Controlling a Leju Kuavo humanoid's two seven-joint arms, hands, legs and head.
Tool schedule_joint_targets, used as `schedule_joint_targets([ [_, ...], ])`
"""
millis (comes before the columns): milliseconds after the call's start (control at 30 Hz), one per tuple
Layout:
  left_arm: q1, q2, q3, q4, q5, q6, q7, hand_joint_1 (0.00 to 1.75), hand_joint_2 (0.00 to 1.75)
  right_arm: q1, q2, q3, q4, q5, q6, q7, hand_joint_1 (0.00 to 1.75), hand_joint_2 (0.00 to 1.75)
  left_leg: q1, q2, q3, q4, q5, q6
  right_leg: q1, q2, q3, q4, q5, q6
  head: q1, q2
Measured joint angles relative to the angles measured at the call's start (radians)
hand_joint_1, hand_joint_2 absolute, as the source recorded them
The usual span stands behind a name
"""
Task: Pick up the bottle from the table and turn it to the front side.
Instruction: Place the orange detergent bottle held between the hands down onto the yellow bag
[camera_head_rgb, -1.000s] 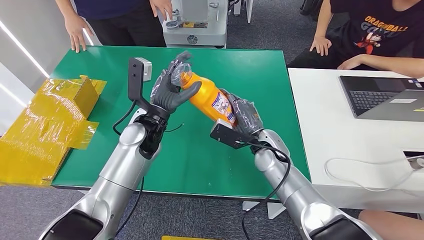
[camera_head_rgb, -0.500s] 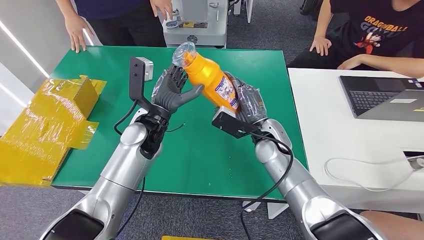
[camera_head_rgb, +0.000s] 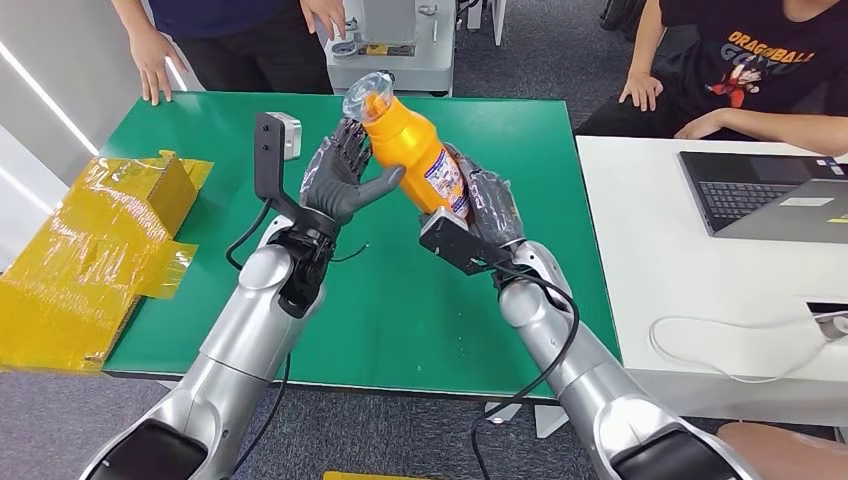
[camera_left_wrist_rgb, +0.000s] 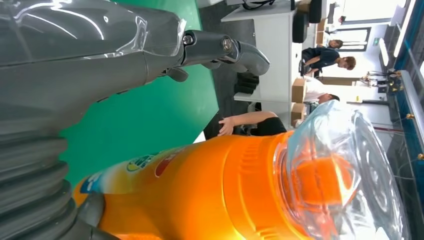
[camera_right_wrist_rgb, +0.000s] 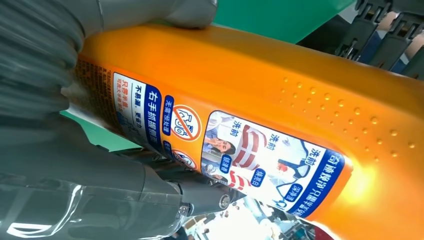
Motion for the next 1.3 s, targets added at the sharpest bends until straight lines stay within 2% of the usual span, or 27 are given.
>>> schedule_joint_targets([
  [433,0.0,-0.055,0.0,-0.002,0.006,-0.003,0.003,0.0,1.75,0.009,0.04,-0.012,0.009,-0.018,0.024,-0.029,1.75,1.75,0.0,0.0,0.0,0.0,0.0,0.0,0.0,0.0,0.0,0.0,0.0,0.0,0.0,0.0],
  [767,0.0,-0.062,0.0,0.002,0.006,-0.002,0.003,0.0,1.75,0.01,0.051,-0.012,0.008,-0.013,0.034,-0.037,1.75,1.75,0.0,0.0,0.0,0.0,0.0,0.0,0.0,0.0,0.0,0.0,0.0,0.0,0.0,0.0],
  [900,-0.001,-0.062,0.0,0.011,0.006,0.0,0.0,1.75,1.75,0.01,0.052,-0.012,0.008,-0.008,0.036,-0.037,1.75,1.75,0.0,0.0,0.0,0.0,0.0,0.0,0.0,0.0,0.0,0.0,0.0,0.0,0.0,0.0],
  [1300,0.0,-0.062,0.0,0.031,0.011,0.0,-0.024,1.75,1.75,0.012,0.052,-0.013,0.012,-0.003,0.044,-0.033,1.75,1.75,0.0,0.0,0.0,0.0,0.0,0.0,0.0,0.0,0.0,0.0,0.0,0.0,0.0,0.0],
])
